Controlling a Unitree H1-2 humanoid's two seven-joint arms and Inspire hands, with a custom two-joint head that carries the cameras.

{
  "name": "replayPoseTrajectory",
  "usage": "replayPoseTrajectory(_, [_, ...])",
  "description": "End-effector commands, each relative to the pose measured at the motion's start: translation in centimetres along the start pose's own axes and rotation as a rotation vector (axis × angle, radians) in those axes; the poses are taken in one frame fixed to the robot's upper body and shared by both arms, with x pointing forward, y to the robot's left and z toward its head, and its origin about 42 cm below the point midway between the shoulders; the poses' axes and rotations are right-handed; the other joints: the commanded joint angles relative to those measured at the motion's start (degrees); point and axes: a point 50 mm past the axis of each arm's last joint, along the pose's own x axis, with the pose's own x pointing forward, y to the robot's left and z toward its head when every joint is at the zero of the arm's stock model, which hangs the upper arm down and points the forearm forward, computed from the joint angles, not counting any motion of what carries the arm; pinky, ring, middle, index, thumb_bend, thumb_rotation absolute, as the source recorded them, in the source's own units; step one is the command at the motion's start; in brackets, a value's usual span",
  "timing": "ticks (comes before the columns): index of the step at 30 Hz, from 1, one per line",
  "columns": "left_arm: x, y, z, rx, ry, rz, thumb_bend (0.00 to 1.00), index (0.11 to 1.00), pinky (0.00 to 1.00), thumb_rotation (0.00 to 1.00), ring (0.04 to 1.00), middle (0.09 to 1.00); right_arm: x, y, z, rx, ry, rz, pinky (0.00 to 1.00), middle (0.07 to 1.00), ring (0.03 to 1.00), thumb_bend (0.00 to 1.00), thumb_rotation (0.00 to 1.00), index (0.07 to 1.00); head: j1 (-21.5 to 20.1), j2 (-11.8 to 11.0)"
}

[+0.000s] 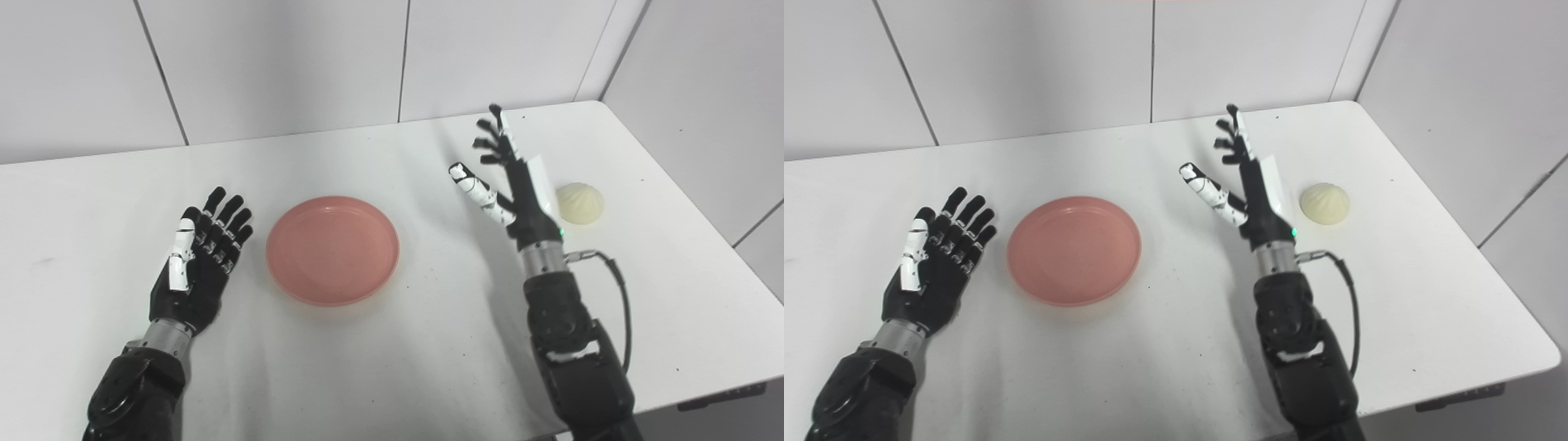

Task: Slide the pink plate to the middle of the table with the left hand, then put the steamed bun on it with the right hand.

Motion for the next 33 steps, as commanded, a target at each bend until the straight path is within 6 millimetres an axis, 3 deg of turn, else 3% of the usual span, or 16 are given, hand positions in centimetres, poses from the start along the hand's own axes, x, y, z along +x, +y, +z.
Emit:
replayPoseTrajectory(1, [-1.6, 1.7, -2.3, -0.015, 0.103, 0.066, 0.46, 0.965, 1.00, 1.00, 0.966, 0.959, 1.6, -2.6, 1.5, -0.079, -0.056, -0.047, 0.62, 0.899, 0.759, 0.76, 0.78, 0.956, 0.0, 0.0])
replayPoseTrajectory(6, [-1.6, 2.2, -2.3, -0.040, 0.098, 0.066, 0.45, 0.964, 1.00, 1.00, 0.961, 0.956, 2.4, -5.5, 2.0, -0.233, -0.026, -0.002, 0.66, 0.836, 0.757, 0.79, 0.65, 0.889, -2.2, -0.2])
replayPoseTrajectory(9, [-1.6, 2.5, -2.3, -0.041, 0.098, 0.060, 0.45, 0.970, 1.00, 1.00, 0.966, 0.962, 2.8, -7.6, 1.9, -0.350, 0.008, 0.051, 0.62, 0.841, 0.730, 0.81, 0.62, 0.876, -3.2, -0.3])
replayPoseTrajectory(16, [-1.6, 3.0, -2.4, -0.048, 0.104, 0.063, 0.46, 0.965, 1.00, 1.00, 0.963, 0.957, 3.5, -11.5, 0.7, -0.506, 0.110, 0.145, 0.71, 0.856, 0.830, 0.84, 0.41, 0.861, -4.2, -0.4])
replayPoseTrajectory(23, [-1.6, 3.2, -2.3, -0.057, 0.105, 0.068, 0.45, 0.968, 1.00, 1.00, 0.959, 0.956, 4.1, -13.8, -0.9, -0.581, 0.224, 0.208, 0.69, 0.864, 0.815, 0.86, 0.38, 0.847, -4.8, -0.4])
replayPoseTrajectory(31, [-1.6, 3.6, -2.2, -0.065, 0.108, 0.067, 0.45, 0.977, 1.00, 1.00, 0.967, 0.963, 5.1, -16.4, -2.2, -0.666, 0.335, 0.211, 0.73, 0.908, 0.864, 0.87, 0.42, 0.869, -5.7, -0.4])
replayPoseTrajectory(33, [-1.7, 3.6, -2.2, -0.068, 0.110, 0.068, 0.45, 0.974, 1.00, 1.00, 0.967, 0.963, 5.2, -16.7, -2.6, -0.695, 0.352, 0.216, 0.76, 0.916, 0.881, 0.89, 0.47, 0.872, -5.9, -0.3])
